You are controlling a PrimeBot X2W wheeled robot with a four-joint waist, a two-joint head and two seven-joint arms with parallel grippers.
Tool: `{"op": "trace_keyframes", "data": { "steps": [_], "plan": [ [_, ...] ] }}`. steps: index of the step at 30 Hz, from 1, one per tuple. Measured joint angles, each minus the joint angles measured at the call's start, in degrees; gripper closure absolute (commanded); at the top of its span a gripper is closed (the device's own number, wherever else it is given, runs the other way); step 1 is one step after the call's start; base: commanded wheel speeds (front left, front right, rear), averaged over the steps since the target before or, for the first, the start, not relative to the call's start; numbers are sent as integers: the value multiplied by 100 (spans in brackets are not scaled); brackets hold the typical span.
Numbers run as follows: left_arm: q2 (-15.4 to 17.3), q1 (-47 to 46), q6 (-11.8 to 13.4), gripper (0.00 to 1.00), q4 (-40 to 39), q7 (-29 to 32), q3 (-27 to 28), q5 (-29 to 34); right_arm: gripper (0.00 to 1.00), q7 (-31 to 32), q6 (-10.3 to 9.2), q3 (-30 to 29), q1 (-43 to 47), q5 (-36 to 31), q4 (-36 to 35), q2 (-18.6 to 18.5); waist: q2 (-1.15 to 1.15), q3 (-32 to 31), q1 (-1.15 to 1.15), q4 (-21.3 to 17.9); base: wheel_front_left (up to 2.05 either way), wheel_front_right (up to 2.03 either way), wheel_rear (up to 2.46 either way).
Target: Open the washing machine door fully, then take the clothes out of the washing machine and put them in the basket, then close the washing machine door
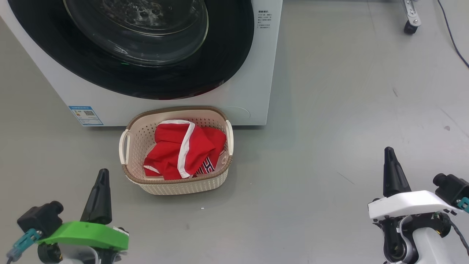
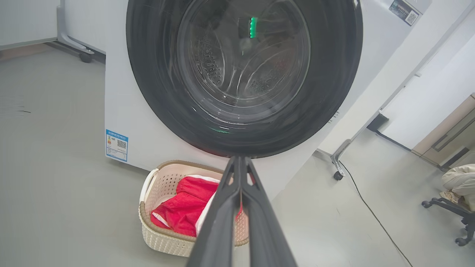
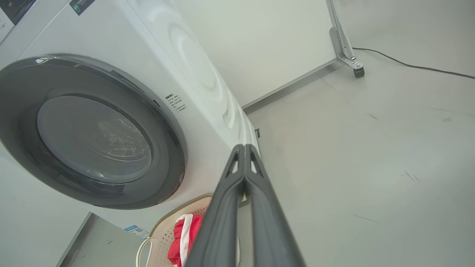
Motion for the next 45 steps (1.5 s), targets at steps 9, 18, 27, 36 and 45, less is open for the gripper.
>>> {"op": "trace_keyframes", "data": {
  "steps": [9, 18, 27, 36, 45],
  "plan": [
    [1, 0, 0, 100, 33, 186, 75, -680, 100, 180, 0, -73, 0, 723, 23, -47, 0, -78, 0, -12, 0, 0, 0],
    [2, -1, 1, 100, 74, 339, 168, -1366, 100, 350, 1, -163, 0, 1445, 69, -94, 0, -156, 0, -25, 0, 0, 0],
    [2, -1, 1, 100, 149, 493, 232, -2054, 100, 510, 2, -230, -1, 2162, 131, -119, 0, -235, 0, -37, 0, 0, 0],
    [1, -2, 1, 100, 214, 646, 332, -2741, 100, 658, 3, -305, -1, 2876, 189, -135, 0, -314, 0, -49, 0, 0, 0],
    [0, -3, 1, 100, 264, 794, 390, -3430, 100, 821, 37, -381, -1, 3588, 237, -157, 0, -393, 0, -61, 0, 0, 0]
  ]
}}
